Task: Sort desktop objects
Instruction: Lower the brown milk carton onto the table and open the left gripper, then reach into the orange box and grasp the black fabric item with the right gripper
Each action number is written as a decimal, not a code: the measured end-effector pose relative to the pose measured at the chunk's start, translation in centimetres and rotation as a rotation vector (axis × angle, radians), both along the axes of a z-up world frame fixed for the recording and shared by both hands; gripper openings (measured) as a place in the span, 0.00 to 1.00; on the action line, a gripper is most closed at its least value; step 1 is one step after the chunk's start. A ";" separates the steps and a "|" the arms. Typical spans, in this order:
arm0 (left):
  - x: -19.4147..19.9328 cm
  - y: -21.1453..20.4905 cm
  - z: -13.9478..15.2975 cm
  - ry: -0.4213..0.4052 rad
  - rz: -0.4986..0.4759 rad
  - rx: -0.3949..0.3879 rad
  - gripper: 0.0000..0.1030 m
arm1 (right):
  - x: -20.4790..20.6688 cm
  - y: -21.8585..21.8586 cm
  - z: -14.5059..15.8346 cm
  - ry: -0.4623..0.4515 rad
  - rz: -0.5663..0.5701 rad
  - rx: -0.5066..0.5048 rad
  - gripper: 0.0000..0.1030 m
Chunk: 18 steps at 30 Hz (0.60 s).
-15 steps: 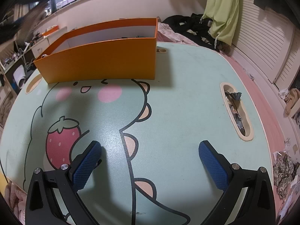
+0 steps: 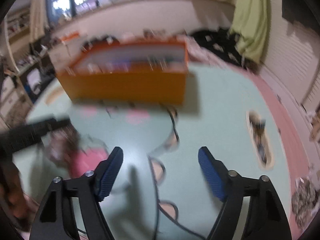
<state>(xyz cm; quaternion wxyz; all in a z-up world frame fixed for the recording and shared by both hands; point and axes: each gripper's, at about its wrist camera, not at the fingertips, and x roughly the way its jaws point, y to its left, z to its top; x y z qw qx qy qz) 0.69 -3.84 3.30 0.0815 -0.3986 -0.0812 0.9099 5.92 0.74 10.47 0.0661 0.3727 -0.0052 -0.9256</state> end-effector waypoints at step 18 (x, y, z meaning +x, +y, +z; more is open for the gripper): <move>3.7 0.0 -1.8 -0.024 0.022 0.023 0.81 | -19.3 -8.1 1.2 -0.493 0.271 -0.316 0.50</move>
